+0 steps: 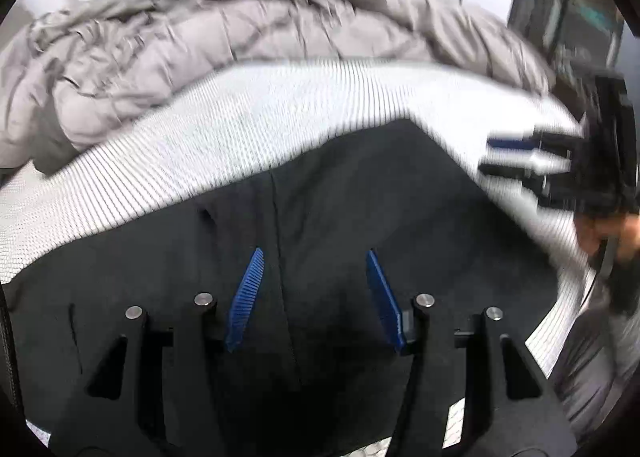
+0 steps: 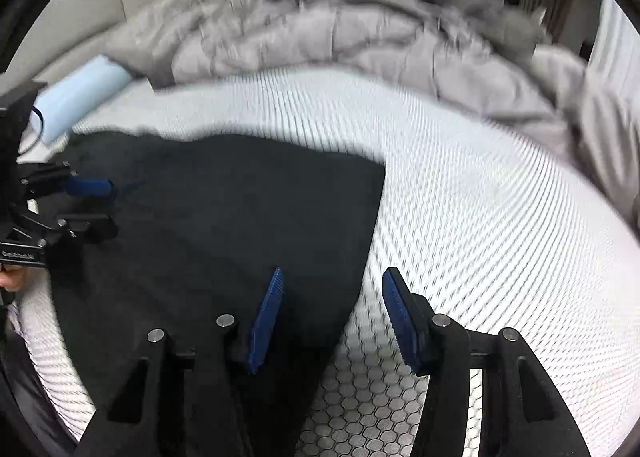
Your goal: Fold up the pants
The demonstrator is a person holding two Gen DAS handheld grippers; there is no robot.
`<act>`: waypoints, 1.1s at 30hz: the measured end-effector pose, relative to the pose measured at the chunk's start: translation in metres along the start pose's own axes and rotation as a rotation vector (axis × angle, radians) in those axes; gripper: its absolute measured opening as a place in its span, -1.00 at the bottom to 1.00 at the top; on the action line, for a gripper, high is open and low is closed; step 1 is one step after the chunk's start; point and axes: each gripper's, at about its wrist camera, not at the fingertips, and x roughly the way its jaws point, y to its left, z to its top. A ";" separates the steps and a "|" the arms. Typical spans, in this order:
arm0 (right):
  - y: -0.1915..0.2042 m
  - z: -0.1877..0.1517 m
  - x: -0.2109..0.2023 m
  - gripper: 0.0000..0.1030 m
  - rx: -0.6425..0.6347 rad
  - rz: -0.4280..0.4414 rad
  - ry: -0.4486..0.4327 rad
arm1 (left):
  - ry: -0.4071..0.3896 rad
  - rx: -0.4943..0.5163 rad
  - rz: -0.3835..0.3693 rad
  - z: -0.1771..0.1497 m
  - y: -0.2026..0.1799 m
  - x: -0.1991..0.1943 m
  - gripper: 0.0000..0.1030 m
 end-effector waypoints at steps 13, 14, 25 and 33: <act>0.054 0.025 0.082 0.04 -0.200 -0.010 0.131 | 0.105 -0.073 -0.011 0.010 0.038 0.064 -0.59; 0.044 0.022 0.080 0.04 -0.193 -0.045 0.130 | 0.103 -0.072 -0.016 0.007 0.041 0.062 -0.59; 0.024 0.044 0.038 0.05 -0.081 0.026 0.000 | 0.025 -0.023 -0.021 0.032 0.014 0.045 -0.57; 0.066 0.046 0.108 0.03 -0.161 0.054 0.121 | 0.121 -0.104 -0.035 0.027 0.035 0.095 -0.92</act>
